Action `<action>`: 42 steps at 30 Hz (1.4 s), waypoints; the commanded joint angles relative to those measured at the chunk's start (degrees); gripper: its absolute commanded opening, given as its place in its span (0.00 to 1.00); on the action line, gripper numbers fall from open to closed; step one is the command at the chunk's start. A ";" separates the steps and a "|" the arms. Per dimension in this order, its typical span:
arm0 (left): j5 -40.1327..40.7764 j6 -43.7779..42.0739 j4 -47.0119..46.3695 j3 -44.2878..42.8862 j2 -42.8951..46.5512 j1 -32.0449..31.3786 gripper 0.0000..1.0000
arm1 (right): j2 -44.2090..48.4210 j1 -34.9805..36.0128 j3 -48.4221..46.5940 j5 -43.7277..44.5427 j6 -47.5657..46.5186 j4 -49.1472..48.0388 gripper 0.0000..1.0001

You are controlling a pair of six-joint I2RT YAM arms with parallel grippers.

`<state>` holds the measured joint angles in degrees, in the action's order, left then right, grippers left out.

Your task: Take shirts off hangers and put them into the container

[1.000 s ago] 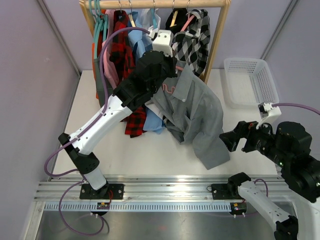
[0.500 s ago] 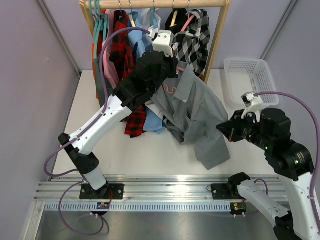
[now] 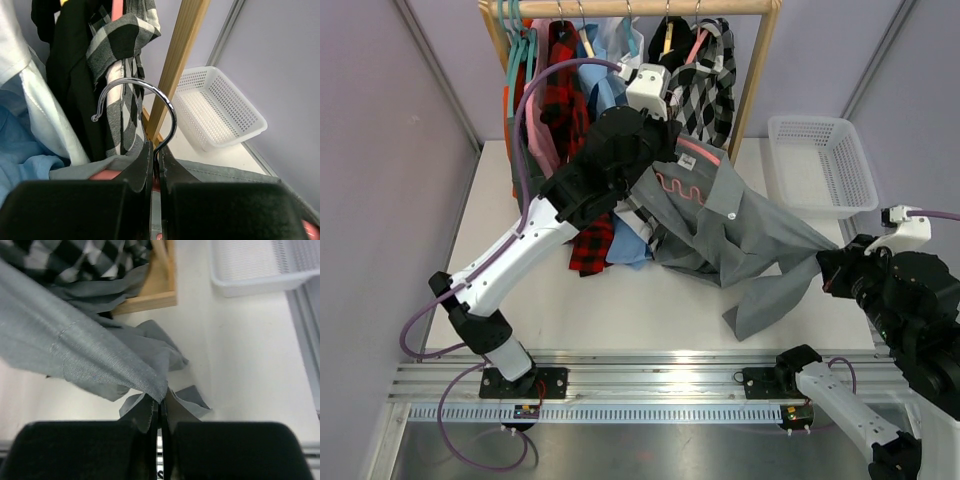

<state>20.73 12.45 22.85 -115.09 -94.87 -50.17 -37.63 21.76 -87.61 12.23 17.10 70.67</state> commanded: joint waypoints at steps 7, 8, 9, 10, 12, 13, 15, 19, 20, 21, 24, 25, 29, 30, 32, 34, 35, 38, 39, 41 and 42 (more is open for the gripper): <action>11.08 -6.64 -10.28 4.69 11.63 2.89 0.00 | -0.60 -0.14 0.86 36.10 8.91 12.82 0.00; 11.61 -6.65 -11.07 5.39 13.12 2.89 0.00 | -0.78 -0.05 1.13 36.55 9.26 12.91 0.00; 11.79 -6.73 -11.42 6.53 14.09 2.89 0.00 | -0.78 -0.14 1.56 36.72 9.26 12.82 0.00; 12.14 -6.91 -11.77 7.15 14.88 2.89 0.00 | -0.96 -0.14 1.74 37.07 9.35 12.39 0.00; 13.63 -7.35 -13.00 8.21 17.68 2.89 0.00 | -1.39 -0.14 2.18 37.69 9.87 12.29 0.00; 14.50 -7.78 -13.53 9.78 18.75 2.89 0.00 | -1.66 -0.14 2.36 38.30 9.97 12.21 0.00; 15.65 -7.97 -15.19 11.45 22.16 2.89 0.00 | -2.10 -0.14 2.97 38.92 10.23 12.03 0.00; 16.71 -7.35 -17.92 16.81 28.22 2.89 0.00 | -3.67 -0.14 3.76 39.01 10.76 10.98 0.00; 16.62 -7.09 -18.36 17.61 29.21 2.89 0.00 | -4.12 -0.14 3.94 38.92 10.85 10.80 0.00; 16.45 -6.74 -18.72 18.14 30.17 2.89 0.00 | -4.47 -0.14 4.29 38.66 11.02 10.63 0.00; 15.83 -5.33 -18.11 19.81 32.90 2.89 0.00 | -5.88 -0.14 5.61 38.31 10.93 9.13 0.00; 15.74 -4.98 -18.19 20.16 33.26 2.71 0.00 | -6.23 -0.14 5.96 37.09 10.85 8.35 0.00; 14.00 -2.70 -16.18 18.85 32.56 1.83 0.00 | -6.41 -0.14 8.16 30.94 9.36 4.48 0.00; 12.94 -1.30 -14.26 18.59 31.86 1.83 0.00 | -6.58 -0.14 9.03 29.88 9.27 3.86 0.00; 7.70 4.93 -11.53 19.20 31.33 1.66 0.00 | -7.11 -0.14 10.18 25.49 8.13 1.14 0.00; 4.24 11.76 -9.76 21.12 30.54 1.05 0.00 | -7.89 -0.14 11.15 22.51 8.12 -0.79 0.00; 1.62 13.64 -9.76 22.35 30.53 0.35 0.00 | -8.25 -0.05 11.32 21.62 7.51 -1.50 0.00; -1.30 19.18 -12.29 27.89 31.06 -5.53 0.00 | -8.87 -0.05 11.59 18.98 6.46 -3.61 0.00; -2.87 20.85 -13.09 29.29 31.15 -6.42 0.00 | -9.04 -0.14 11.68 18.45 6.10 -4.05 0.00; -7.08 26.21 -15.28 32.89 31.15 -9.22 0.00 | -9.66 -0.14 11.76 17.04 5.40 -5.02 0.00; -8.76 29.36 -16.51 34.04 31.06 -10.02 0.00 | -10.01 -0.14 11.85 16.26 5.31 -5.37 0.00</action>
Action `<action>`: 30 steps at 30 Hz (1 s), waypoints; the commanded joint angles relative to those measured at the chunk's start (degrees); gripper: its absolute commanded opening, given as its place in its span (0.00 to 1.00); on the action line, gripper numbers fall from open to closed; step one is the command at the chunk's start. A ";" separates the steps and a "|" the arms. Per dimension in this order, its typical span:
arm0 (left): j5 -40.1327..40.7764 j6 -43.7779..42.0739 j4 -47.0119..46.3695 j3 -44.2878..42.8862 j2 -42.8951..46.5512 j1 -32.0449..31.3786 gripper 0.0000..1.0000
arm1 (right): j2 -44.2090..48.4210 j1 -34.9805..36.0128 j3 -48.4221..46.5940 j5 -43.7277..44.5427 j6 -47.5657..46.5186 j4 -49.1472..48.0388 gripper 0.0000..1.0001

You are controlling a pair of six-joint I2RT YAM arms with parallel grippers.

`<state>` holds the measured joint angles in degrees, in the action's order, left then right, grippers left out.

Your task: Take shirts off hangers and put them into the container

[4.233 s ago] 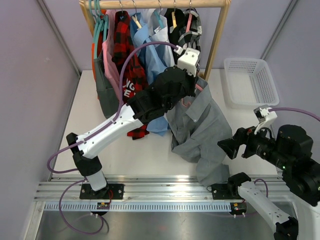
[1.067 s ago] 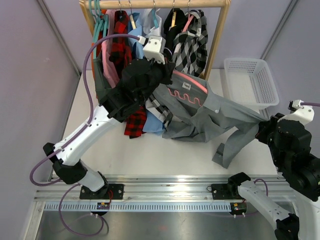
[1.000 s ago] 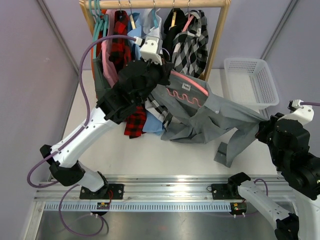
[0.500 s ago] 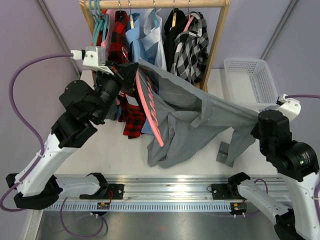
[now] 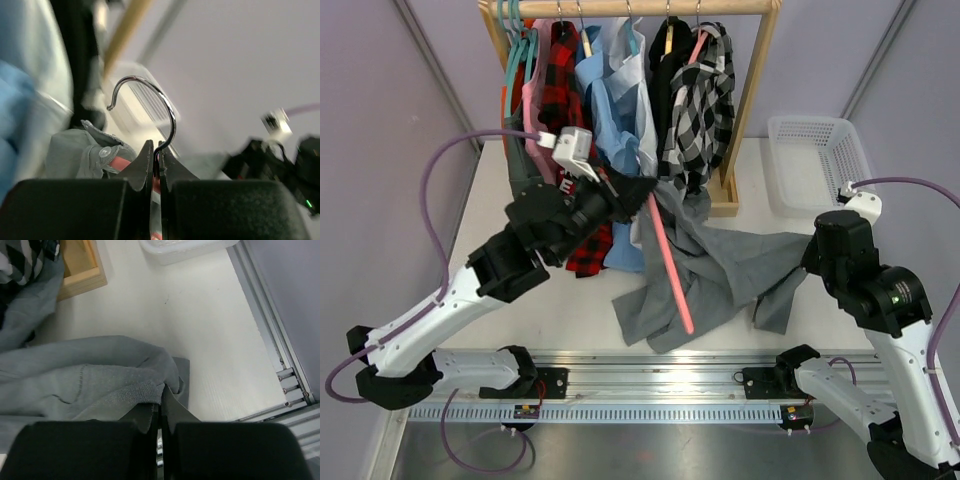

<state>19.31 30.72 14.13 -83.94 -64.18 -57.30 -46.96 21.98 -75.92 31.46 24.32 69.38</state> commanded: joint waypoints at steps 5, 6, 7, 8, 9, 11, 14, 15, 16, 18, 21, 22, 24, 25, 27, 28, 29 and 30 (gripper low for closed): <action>-14.38 16.82 -12.88 6.68 -1.55 -8.52 0.00 | -1.38 -0.27 1.12 -5.62 -2.69 -4.70 0.00; -15.26 18.05 -13.77 7.03 -1.82 -8.71 0.00 | -1.47 -0.27 1.47 -6.06 -2.78 -4.70 0.00; -17.36 19.02 -13.87 7.39 -2.08 -8.79 0.00 | -1.56 -0.36 1.65 -6.76 -2.87 -4.87 0.00; -18.68 20.42 -17.43 8.00 -2.26 -8.62 0.00 | -1.56 -0.36 1.83 -6.94 -2.96 -4.87 0.00; -20.26 23.56 -19.91 10.09 -2.18 -8.45 0.00 | -1.73 -0.36 2.09 -7.20 -2.96 -4.70 0.00; -24.66 26.66 -27.97 13.09 -1.91 -8.44 0.00 | -1.64 -0.36 2.44 -7.38 -3.31 -4.70 0.00; -23.89 26.51 -25.67 13.28 -1.91 -8.53 0.00 | -1.56 -0.36 2.79 -7.73 -3.31 -4.78 0.00; -22.92 25.02 -23.38 12.06 -1.91 -8.53 0.00 | -1.38 -0.36 2.80 -7.99 -3.40 -4.79 0.00; -19.96 23.18 -21.36 11.26 -1.91 -8.53 0.00 | -1.38 -0.36 2.71 -8.26 -3.40 -4.70 0.00; -16.51 18.08 -12.67 8.46 -2.26 -8.53 0.00 | -1.38 -0.36 2.01 -8.43 -3.57 -4.17 0.03; -8.17 10.36 -2.03 4.23 -3.22 -9.15 0.00 | -1.03 -0.36 -0.63 -9.22 -4.28 -2.94 0.50; -3.10 8.59 0.78 2.14 -3.66 -9.32 0.00 | -0.77 -0.36 -1.50 -9.84 -5.15 -2.77 0.60; 1.50 3.85 7.30 0.63 -4.89 -9.67 0.00 | -0.42 -0.27 -5.10 -12.46 -5.42 -1.98 0.79; 5.70 2.60 8.88 0.10 -6.38 -9.76 0.00 | -0.33 -0.36 -6.59 -13.78 -5.59 -1.54 0.83; 10.55 -0.64 13.28 -1.83 -8.06 -10.73 0.00 | -0.24 -0.36 -11.78 -18.86 -6.38 -0.49 0.84; 14.84 -1.53 14.51 -2.36 -9.19 -11.08 0.00 | -0.41 -0.36 -13.62 -20.46 -6.47 -0.04 0.84; 16.71 -2.67 15.91 -3.50 -11.21 -11.78 0.00 | -0.50 -0.36 -17.47 -22.56 -6.82 0.40 0.84; 18.38 -4.42 16.71 -4.21 -12.53 -11.96 0.00 | -1.11 -0.36 -19.33 -27.37 -7.00 1.18 0.84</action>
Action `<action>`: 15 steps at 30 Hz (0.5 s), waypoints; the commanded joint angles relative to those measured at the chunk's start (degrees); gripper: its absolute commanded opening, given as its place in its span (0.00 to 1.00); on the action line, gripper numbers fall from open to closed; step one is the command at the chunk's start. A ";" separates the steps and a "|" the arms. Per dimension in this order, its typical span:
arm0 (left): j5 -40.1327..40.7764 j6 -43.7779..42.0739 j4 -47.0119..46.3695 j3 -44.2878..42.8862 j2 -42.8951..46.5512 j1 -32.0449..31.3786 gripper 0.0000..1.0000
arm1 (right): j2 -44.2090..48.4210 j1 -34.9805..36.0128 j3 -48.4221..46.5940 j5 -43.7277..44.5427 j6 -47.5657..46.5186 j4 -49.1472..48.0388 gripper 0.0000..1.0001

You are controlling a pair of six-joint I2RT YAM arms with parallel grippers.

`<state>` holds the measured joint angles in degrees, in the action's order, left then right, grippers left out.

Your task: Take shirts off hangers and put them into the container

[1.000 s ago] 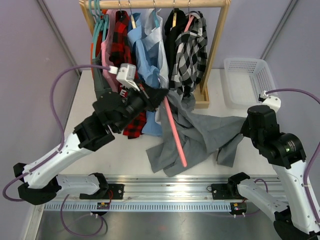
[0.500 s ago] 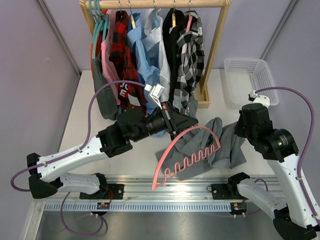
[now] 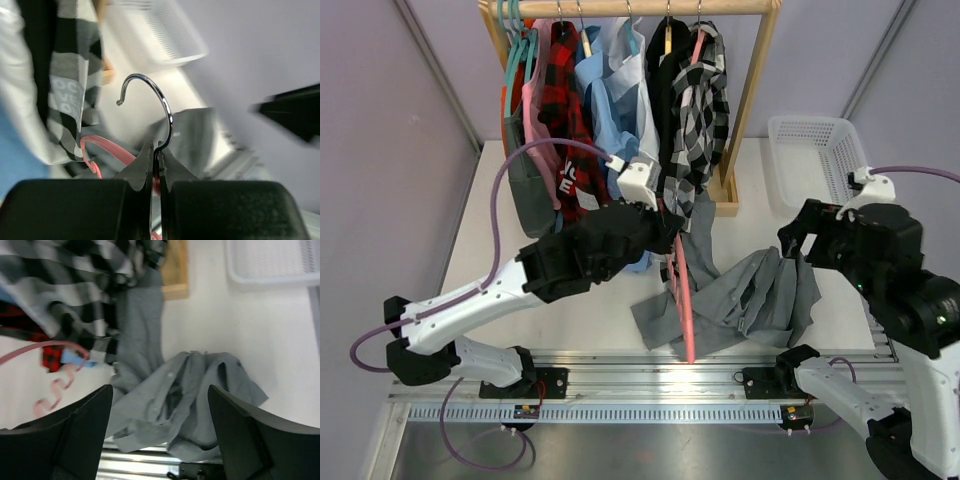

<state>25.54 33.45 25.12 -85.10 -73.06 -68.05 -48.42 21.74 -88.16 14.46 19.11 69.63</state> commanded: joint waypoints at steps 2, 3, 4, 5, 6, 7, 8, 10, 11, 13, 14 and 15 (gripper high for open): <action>15.58 -8.05 8.53 -4.98 -7.77 -1.56 0.00 | -0.35 -0.12 -12.18 -15.14 -2.06 1.91 0.84; 16.11 -8.75 9.15 -6.47 -9.02 -1.64 0.00 | -1.14 -0.12 -13.78 -20.56 -2.32 2.79 0.83; 17.25 -9.02 9.67 -7.09 -10.08 -1.65 0.00 | -1.41 -0.20 -15.10 -22.52 -1.89 3.23 0.83; 17.87 -9.45 9.68 -7.53 -11.13 -1.82 0.00 | -1.67 -0.12 -17.11 -24.28 -1.71 3.67 0.83; 18.49 -10.15 9.68 -8.84 -12.88 -1.91 0.00 | -2.02 -0.12 -17.74 -27.70 -1.62 4.20 0.82; 19.45 -10.33 9.94 -9.64 -13.94 -2.00 0.00 | -2.11 -0.12 -18.18 -28.86 -1.28 4.55 0.81; 19.72 -10.60 10.03 -10.69 -14.74 -2.00 0.00 | -2.20 -0.20 -18.36 -30.09 -1.10 4.82 0.81; 19.72 -11.30 10.47 -13.85 -17.20 -2.00 0.00 | -2.03 -0.20 -17.23 -34.22 -0.49 4.91 0.79; 19.64 -11.56 10.56 -14.82 -17.82 -2.08 0.00 | -1.94 -0.20 -15.22 -35.54 -0.22 4.82 0.78; 19.29 -12.44 10.38 -17.80 -19.74 -2.26 0.00 | -1.15 -0.20 -12.66 -38.18 0.05 4.73 0.77; 19.11 -12.79 10.30 -18.60 -20.45 -2.17 0.00 | -0.71 -0.20 -10.13 -38.45 0.31 4.73 0.76; 19.02 -13.49 10.21 -19.66 -21.15 -2.17 0.00 | -0.01 -0.20 -8.80 -39.24 0.40 4.56 0.76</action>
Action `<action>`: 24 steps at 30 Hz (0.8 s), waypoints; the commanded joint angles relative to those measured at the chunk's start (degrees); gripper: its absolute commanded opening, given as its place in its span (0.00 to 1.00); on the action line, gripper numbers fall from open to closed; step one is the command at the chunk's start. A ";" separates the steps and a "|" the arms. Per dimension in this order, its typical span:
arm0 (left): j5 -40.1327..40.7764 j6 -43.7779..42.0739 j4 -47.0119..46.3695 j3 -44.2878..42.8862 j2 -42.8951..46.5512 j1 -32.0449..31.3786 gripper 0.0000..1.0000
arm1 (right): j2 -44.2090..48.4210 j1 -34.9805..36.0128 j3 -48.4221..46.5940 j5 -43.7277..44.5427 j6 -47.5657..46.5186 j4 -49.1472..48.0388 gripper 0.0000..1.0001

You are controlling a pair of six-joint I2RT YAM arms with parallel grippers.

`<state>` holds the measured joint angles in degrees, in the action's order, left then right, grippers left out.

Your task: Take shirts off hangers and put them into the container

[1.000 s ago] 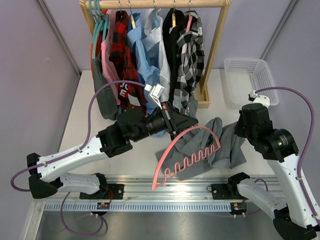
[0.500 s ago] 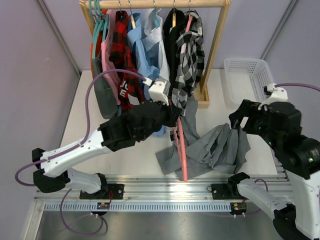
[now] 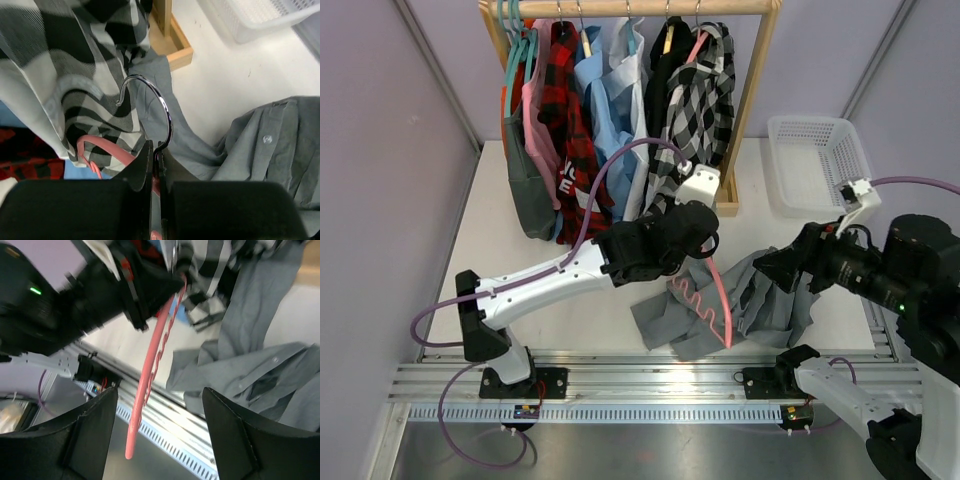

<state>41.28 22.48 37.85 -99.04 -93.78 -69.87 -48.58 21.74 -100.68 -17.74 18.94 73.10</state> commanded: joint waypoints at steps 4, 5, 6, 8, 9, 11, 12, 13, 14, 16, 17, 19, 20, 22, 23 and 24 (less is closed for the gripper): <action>2.50 -4.37 -2.34 -10.55 -3.95 -0.45 0.00 | 1.55 -0.20 8.57 -8.45 0.40 1.17 0.74; 2.32 -4.72 -2.25 -12.47 -5.26 -0.36 0.00 | 1.73 -0.12 9.88 -8.45 0.31 0.99 0.74; 2.06 -4.99 -2.16 -13.36 -6.06 -0.45 0.00 | 2.17 -0.20 10.33 -8.45 0.13 1.17 0.74; 0.56 -5.25 -1.64 -15.81 -8.07 -0.36 0.00 | 2.43 -0.20 11.38 -8.54 0.13 0.99 0.74; 0.21 -5.34 -0.94 -16.79 -8.78 -0.45 0.00 | 2.61 -0.12 11.56 -8.80 -0.04 0.90 0.74; -0.23 -5.43 -0.41 -18.20 -10.80 -0.45 0.00 | 2.79 -0.12 11.91 -8.89 -0.04 0.73 0.74; -0.58 -5.52 -0.32 -19.25 -11.33 -0.45 0.00 | 2.87 -0.12 12.09 -8.98 -0.04 0.64 0.74; -0.93 -5.60 0.03 -19.78 -11.86 -0.45 0.00 | 2.87 -0.12 12.35 -8.98 -0.13 0.55 0.74; -1.20 -5.60 0.12 -20.39 -12.30 -0.45 0.00 | 2.87 -0.12 13.40 -9.07 -0.13 0.38 0.74; -2.07 -5.78 0.38 -22.32 -13.80 -0.36 0.00 | 2.87 -0.20 15.77 -9.51 -0.04 -0.59 0.72; -2.34 -5.95 0.65 -23.20 -14.24 -0.45 0.00 | 2.79 -0.12 16.56 -9.25 0.04 -0.94 0.71; -3.13 -6.13 1.35 -25.92 -15.73 -0.45 0.00 | 2.70 -0.12 18.76 -8.63 -0.13 -1.38 0.66; -3.48 -6.22 1.53 -26.54 -16.08 -0.45 0.00 | 2.35 -0.12 19.29 -7.67 -0.30 -1.12 0.65; -4.80 -6.22 1.44 -28.21 -16.61 -0.45 0.00 | 2.17 -0.12 20.08 -6.53 -1.01 -0.86 0.58; -5.32 -6.31 1.44 -28.66 -16.61 -0.36 0.00 | 2.00 -0.03 20.18 -5.30 -1.18 -0.51 0.53; -6.29 -6.39 1.44 -28.92 -16.53 -0.45 0.00 | 2.00 -0.11 20.26 -4.77 -1.27 -0.42 0.45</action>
<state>37.60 17.34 41.25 -123.44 -111.13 -69.95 -46.44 21.74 -80.49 -24.40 18.68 74.08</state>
